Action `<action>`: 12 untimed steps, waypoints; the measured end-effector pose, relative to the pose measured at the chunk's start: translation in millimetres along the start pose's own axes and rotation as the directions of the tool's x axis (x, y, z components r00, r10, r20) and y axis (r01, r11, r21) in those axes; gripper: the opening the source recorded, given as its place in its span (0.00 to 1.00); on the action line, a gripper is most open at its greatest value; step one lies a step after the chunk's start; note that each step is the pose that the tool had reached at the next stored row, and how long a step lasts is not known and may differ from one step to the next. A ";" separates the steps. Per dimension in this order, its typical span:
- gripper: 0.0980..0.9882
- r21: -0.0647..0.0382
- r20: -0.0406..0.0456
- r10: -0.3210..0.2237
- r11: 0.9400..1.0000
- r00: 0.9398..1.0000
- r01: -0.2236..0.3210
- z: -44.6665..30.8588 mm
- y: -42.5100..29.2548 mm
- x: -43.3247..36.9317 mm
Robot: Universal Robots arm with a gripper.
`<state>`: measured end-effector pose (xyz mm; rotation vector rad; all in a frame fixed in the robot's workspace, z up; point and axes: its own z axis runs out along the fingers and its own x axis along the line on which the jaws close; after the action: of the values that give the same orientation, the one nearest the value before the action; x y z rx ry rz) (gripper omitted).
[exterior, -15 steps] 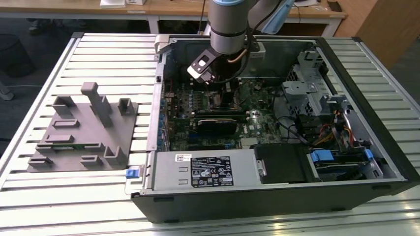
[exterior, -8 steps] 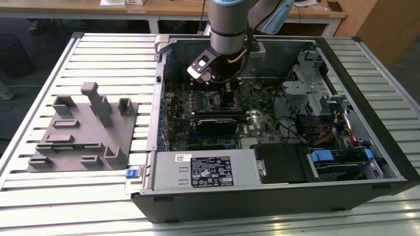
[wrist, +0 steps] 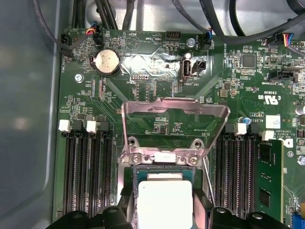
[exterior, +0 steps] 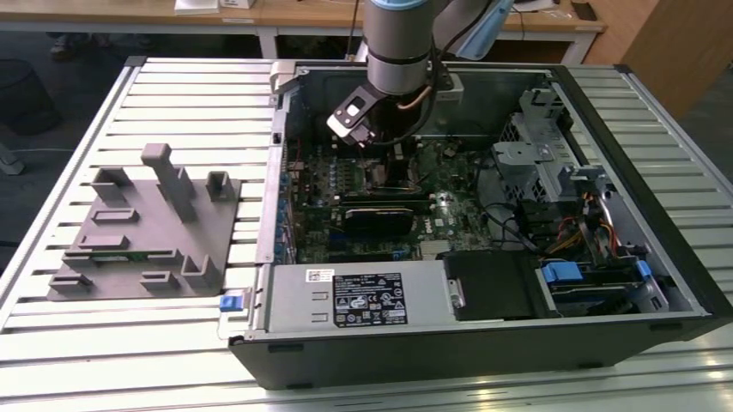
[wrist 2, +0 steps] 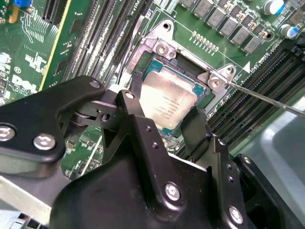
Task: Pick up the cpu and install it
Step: 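Place the cpu into insertion slot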
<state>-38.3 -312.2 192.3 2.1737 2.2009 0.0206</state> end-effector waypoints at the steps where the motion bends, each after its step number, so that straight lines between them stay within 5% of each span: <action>1: 0.57 0.000 0.000 0.000 1.000 1.000 0.000 -0.4 0.0 0.0; 12: 0.49 0.001 0.000 0.006 1.000 1.000 -0.006 -0.4 1.0 1.2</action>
<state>-37.3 -310.9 192.7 2.1805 2.1947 0.0199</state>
